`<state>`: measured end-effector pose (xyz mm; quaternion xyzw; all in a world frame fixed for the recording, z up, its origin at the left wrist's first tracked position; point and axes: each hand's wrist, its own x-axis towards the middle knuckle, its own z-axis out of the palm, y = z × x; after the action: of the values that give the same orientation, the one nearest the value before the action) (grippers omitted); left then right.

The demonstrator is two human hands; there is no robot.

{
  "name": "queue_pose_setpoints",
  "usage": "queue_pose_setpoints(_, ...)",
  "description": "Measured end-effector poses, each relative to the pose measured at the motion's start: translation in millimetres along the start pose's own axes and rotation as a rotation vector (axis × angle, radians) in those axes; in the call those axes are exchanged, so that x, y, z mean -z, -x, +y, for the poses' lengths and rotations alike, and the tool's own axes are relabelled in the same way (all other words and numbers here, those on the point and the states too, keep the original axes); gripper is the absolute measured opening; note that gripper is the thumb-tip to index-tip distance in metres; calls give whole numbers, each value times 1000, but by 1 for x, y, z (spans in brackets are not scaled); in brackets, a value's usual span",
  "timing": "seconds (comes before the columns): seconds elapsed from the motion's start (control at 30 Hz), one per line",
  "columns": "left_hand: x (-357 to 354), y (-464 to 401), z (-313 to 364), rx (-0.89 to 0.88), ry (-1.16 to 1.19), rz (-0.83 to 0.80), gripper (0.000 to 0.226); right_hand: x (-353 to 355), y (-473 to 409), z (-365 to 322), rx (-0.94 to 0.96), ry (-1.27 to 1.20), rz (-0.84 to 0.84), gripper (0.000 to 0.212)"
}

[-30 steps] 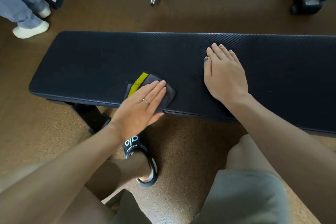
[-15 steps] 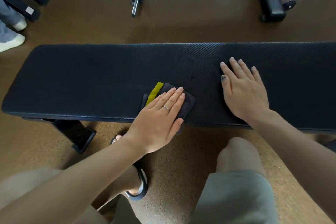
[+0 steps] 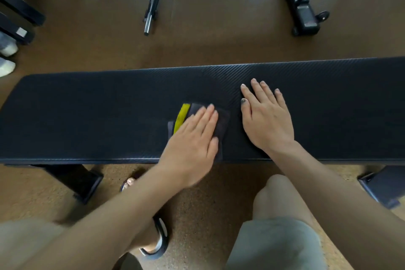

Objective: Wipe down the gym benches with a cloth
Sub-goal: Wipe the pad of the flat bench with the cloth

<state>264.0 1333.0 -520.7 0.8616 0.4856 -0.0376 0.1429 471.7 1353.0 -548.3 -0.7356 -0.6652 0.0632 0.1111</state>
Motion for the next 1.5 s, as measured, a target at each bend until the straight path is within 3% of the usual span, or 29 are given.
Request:
queue_pose_setpoints(0.13,1,2,-2,-16,-9,-14,60,-2,-2,-1,-5,-15,9,54)
queue_pose_setpoints(0.47,29,-148,-22,118,2,-13,60,-3,-8,-1,-15,-9,40,63)
queue_pose_setpoints(0.83,-2,-18,11,63,26,20,61,-6,1,2,9,-12,46,61)
queue_pose_setpoints(1.5,31,-175,-14,62,-23,6,60,-8,-10,-2,-50,-49,158,55)
